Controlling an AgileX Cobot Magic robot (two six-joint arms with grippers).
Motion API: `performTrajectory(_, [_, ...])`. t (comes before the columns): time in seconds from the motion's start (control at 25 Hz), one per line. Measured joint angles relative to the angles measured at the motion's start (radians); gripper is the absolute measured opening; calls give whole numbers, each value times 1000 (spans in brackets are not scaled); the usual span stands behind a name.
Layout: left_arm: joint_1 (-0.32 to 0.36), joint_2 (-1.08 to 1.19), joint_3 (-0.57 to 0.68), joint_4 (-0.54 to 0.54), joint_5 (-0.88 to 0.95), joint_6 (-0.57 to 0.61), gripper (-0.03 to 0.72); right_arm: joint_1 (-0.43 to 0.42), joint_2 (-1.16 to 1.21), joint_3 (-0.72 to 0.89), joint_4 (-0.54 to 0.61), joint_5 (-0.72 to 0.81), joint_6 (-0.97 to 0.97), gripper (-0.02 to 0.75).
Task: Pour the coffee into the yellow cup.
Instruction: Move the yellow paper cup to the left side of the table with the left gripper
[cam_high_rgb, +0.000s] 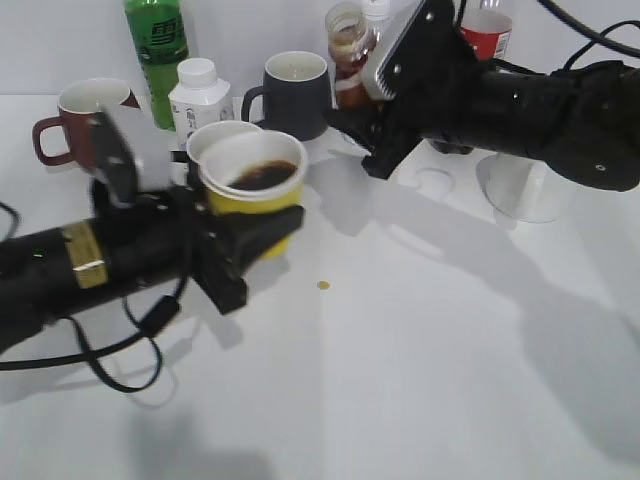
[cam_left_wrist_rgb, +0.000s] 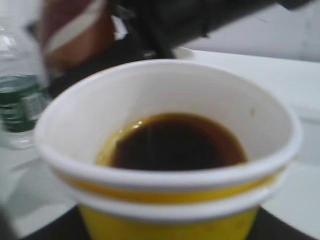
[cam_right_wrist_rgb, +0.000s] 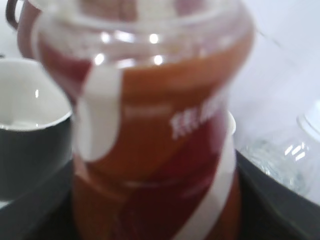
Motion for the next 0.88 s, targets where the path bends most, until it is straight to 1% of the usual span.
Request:
performTrajectory(0.16, [37, -72, 48, -45, 9, 0, 319, 0, 0, 0, 76, 0, 64, 500])
performTrajectory(0.32, [82, -146, 65, -56, 72, 0, 319, 0, 0, 0, 105, 5, 120, 500])
performTrajectory(0.44, [123, -183, 65, -61, 98, 0, 319, 0, 0, 0, 113, 9, 183, 500])
performTrajectory(0.52, [153, -195, 65, -85, 101, 0, 319, 0, 0, 0, 115, 9, 219, 500])
performTrajectory(0.68, [218, -200, 65, -150, 117, 0, 319, 0, 0, 0, 117, 22, 247, 500])
performTrajectory(0.88, [307, -200, 65, -162, 152, 0, 319, 0, 12, 0, 144, 47, 252, 500])
